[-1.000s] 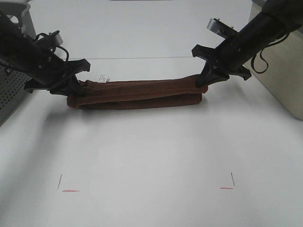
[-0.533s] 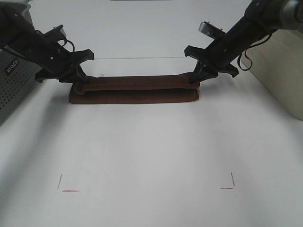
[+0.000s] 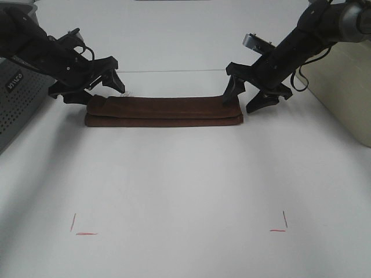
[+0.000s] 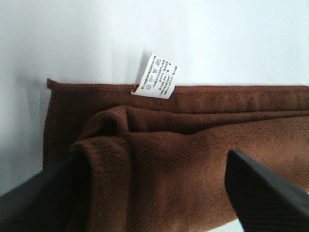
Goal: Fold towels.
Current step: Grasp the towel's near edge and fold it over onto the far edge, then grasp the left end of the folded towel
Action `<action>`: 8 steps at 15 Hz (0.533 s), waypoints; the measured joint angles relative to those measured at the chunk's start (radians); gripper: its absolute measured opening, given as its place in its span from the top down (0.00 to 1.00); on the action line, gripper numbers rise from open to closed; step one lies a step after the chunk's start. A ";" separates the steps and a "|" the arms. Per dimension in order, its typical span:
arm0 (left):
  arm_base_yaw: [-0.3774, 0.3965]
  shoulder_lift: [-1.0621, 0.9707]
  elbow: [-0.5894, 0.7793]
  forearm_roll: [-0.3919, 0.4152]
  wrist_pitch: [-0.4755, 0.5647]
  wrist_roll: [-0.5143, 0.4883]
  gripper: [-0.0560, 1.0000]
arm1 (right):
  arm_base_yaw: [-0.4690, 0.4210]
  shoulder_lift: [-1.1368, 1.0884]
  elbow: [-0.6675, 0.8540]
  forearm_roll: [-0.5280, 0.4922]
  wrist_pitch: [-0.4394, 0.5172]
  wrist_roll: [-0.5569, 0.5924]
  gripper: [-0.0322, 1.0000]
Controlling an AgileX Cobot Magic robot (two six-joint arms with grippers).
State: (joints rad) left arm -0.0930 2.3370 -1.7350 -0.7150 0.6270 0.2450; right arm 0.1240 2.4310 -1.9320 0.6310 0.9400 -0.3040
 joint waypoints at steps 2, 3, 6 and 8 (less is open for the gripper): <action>0.003 0.000 -0.003 0.025 0.004 -0.012 0.16 | 0.000 -0.026 0.000 -0.027 0.000 0.000 0.25; 0.011 -0.001 -0.003 0.047 0.011 -0.023 0.15 | 0.000 -0.040 0.000 -0.050 0.001 0.000 0.25; 0.034 -0.002 -0.003 0.100 0.053 -0.042 0.15 | 0.000 -0.058 0.000 -0.101 0.005 0.001 0.25; 0.034 0.000 -0.003 0.103 0.055 -0.042 0.15 | 0.000 -0.058 0.000 -0.106 0.005 0.003 0.25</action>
State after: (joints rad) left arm -0.0590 2.3370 -1.7380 -0.6120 0.6820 0.2030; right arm 0.1240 2.3730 -1.9320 0.5250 0.9450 -0.3010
